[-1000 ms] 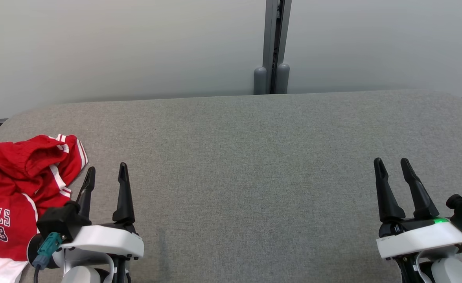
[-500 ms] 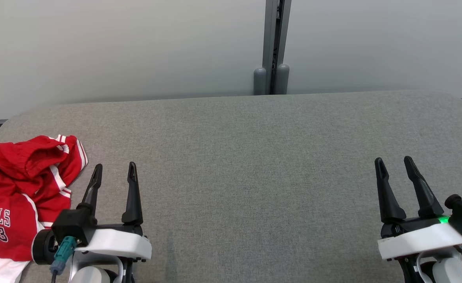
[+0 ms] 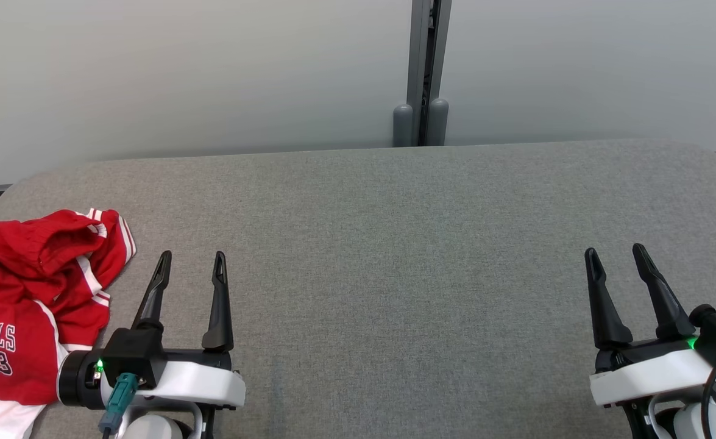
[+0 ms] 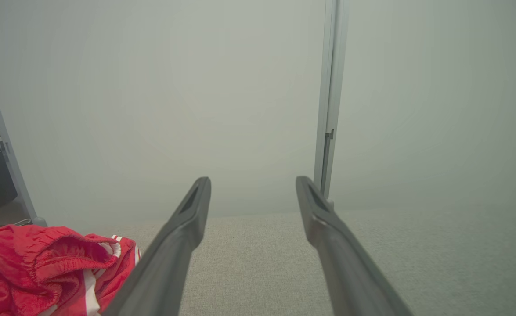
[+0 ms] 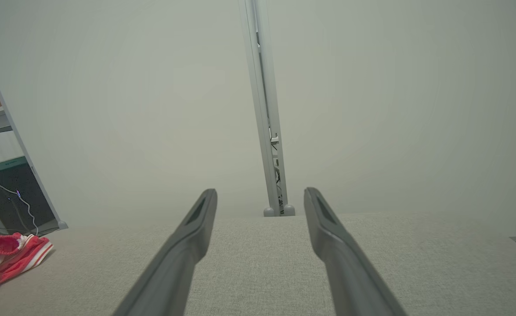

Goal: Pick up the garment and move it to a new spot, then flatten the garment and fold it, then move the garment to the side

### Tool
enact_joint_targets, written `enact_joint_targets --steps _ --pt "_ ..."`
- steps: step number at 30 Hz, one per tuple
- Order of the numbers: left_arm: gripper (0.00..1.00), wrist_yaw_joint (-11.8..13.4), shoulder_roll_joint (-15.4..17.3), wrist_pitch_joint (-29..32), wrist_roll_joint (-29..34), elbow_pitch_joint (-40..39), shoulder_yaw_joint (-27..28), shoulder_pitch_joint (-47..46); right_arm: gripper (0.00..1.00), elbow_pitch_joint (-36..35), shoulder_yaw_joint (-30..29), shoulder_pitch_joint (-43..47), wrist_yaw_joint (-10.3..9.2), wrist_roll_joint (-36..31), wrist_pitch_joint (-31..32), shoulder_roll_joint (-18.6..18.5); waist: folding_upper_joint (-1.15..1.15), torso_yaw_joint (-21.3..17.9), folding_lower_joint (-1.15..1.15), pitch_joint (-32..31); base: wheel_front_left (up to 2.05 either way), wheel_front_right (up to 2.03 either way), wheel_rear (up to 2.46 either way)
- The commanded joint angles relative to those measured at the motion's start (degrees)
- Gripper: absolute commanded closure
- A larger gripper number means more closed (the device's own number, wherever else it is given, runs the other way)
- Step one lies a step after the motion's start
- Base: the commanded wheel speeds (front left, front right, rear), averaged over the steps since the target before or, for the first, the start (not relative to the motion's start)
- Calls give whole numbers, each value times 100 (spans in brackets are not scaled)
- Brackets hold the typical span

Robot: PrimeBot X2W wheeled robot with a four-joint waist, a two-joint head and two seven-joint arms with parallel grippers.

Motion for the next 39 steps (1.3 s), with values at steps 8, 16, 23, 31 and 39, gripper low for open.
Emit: enact_joint_targets --steps 8,16,23,31,39 --pt "0 0 16 -18 19 46 11 44 0 9 -27 7 26 -19 -50 20 0 -3 0 -8 0 0 0" --pt "0 22 18 -17 -160 109 49 10 0 -34 8 48 26 29 -50 23 0 122 0 -7 0 0 0" --pt "0 -6 17 -17 -202 155 79 -35 0 -25 88 79 21 115 -49 -5 0 558 0 -25 0 0 0" --pt "0 -22 17 -17 -182 201 116 43 0 41 224 112 21 207 -49 -9 0 1268 0 -67 0 0 0" --pt "0 -61 16 -17 -174 224 176 41 0 97 459 95 21 328 -49 -34 0 1754 0 -72 0 0 0"
